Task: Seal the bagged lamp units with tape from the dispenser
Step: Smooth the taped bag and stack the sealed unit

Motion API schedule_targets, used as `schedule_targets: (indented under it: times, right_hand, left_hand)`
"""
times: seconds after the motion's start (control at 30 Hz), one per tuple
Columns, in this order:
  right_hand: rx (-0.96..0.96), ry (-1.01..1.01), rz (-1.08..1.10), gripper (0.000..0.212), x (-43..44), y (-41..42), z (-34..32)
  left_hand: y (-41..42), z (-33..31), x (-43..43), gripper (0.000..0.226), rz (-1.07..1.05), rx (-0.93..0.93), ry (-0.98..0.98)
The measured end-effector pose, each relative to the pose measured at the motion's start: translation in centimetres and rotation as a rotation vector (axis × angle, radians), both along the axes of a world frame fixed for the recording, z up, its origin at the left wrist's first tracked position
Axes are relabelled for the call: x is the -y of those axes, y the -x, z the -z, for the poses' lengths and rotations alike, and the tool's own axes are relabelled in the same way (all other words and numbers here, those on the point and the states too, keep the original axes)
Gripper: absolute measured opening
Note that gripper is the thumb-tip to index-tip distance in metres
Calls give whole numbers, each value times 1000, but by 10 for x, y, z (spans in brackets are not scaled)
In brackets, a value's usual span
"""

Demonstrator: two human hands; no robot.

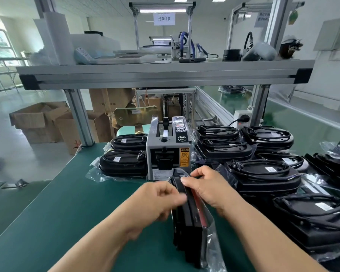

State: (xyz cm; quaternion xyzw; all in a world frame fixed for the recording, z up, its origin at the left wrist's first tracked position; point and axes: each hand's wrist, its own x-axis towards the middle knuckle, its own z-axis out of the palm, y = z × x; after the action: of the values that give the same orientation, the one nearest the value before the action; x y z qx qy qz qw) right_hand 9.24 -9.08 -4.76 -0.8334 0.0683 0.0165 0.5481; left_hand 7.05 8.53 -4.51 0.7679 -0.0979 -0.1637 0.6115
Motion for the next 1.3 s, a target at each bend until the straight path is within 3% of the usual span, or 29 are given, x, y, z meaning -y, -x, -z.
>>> schedule_targets:
  times: [0.1,0.17,0.4,0.57,0.7,0.8,1.03,1.3]
  right_hand:
    - [-2,-61,21,29,3,2,9]
    - [3,-84,30,29,4,4,12]
    - [7,-126,29,27,7,5,13]
    - [17,-136,38,28,7,5,15]
    - [22,-156,30,28,6,6,15]
    - [24,-156,24,29,9,7,16]
    - [-12,-218,-88,18,15,12,15]
    - [-50,-297,-149,17,7,20,13]
  left_hand:
    - [-44,4,7,13,-419,-169,244]
    - [-72,6,13,15,-581,-304,352]
    - [-117,13,37,7,-745,-481,507]
    - [-126,9,48,7,-848,-492,583]
    - [-121,8,57,16,-1004,-398,633]
    - [-108,9,48,20,-876,-310,602]
    - [-47,-9,10,29,-64,-168,183]
    - [-38,-16,5,19,-29,-109,-28]
